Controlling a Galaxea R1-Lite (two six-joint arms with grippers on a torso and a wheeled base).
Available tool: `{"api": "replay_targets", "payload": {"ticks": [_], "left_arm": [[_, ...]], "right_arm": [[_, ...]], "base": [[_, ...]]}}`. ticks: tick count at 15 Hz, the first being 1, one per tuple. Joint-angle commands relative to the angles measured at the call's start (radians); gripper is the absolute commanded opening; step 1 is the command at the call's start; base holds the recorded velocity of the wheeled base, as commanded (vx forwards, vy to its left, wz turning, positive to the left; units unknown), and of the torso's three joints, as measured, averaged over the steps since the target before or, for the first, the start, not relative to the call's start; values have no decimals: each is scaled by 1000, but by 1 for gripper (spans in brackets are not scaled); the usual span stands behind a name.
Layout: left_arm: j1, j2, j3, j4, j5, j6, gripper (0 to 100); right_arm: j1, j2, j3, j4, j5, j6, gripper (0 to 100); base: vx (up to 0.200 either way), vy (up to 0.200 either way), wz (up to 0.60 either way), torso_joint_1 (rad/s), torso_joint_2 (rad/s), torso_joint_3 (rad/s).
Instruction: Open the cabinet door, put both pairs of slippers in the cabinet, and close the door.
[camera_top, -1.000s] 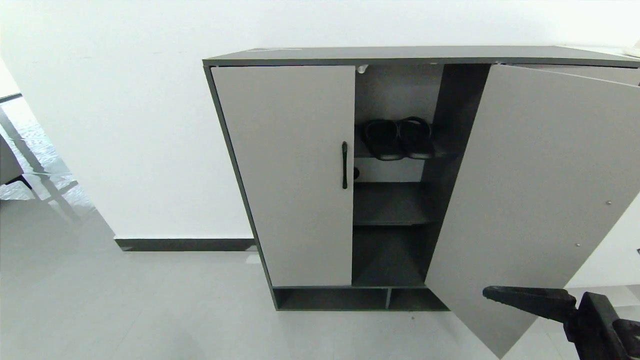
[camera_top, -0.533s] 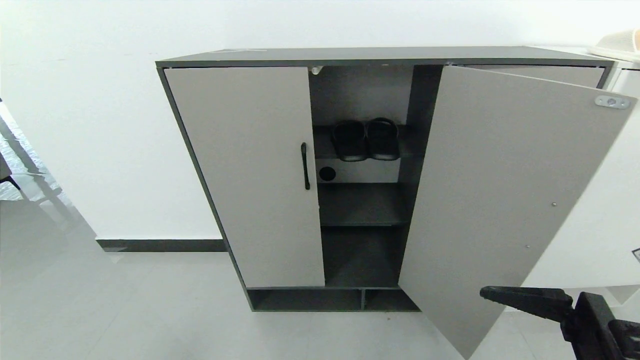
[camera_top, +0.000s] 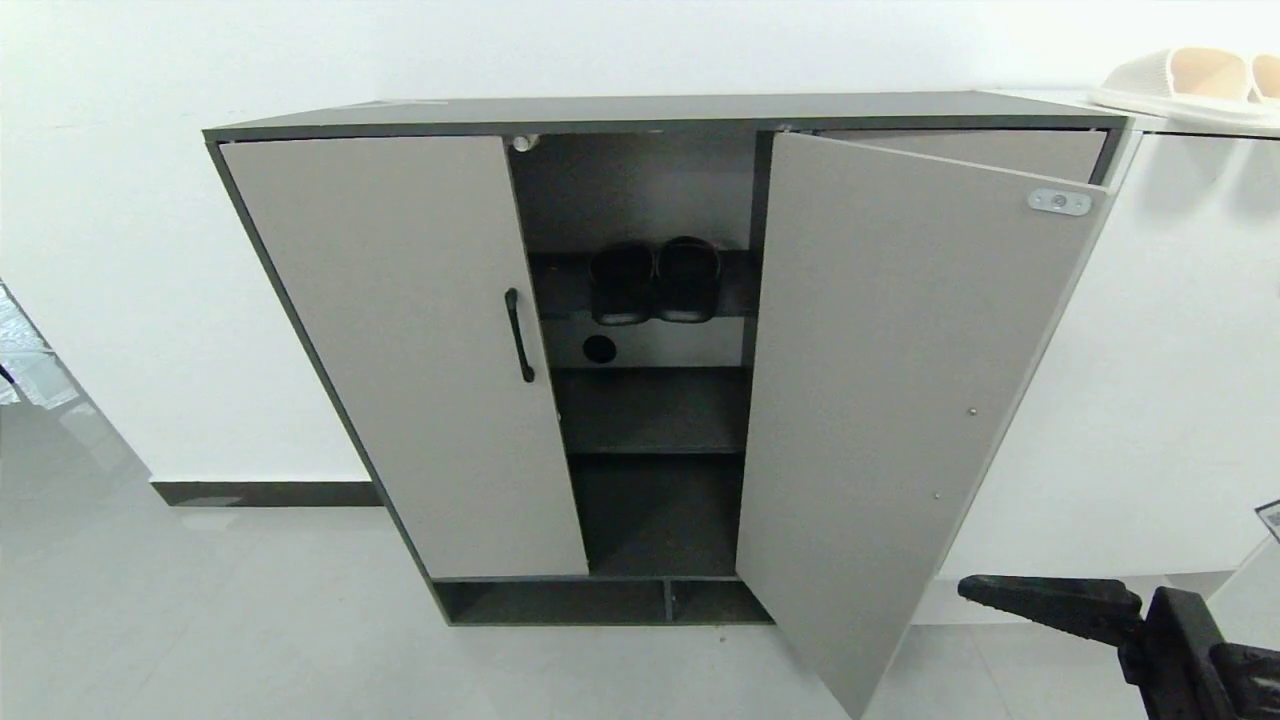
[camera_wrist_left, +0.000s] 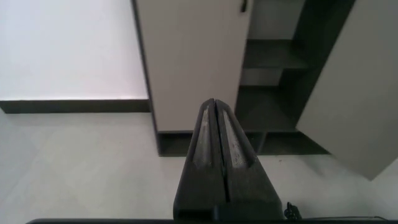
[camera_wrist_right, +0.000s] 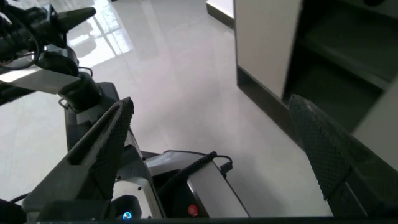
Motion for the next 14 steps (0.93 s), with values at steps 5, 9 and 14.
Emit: {"api": "replay_targets", "payload": {"ticks": [5, 9, 14], "left_arm": [[-1, 1, 0, 0, 0, 0, 0], [-1, 1, 0, 0, 0, -1, 0], [-1, 1, 0, 0, 0, -1, 0]], "right_arm": [[1, 13, 8, 0, 1, -30, 100], [1, 30, 8, 0, 0, -30, 100], [1, 31, 8, 0, 0, -32, 100]], "base": [[0, -200, 0, 1, 2, 2], [0, -200, 0, 2, 4, 1], [0, -200, 0, -1, 2, 0]]}}
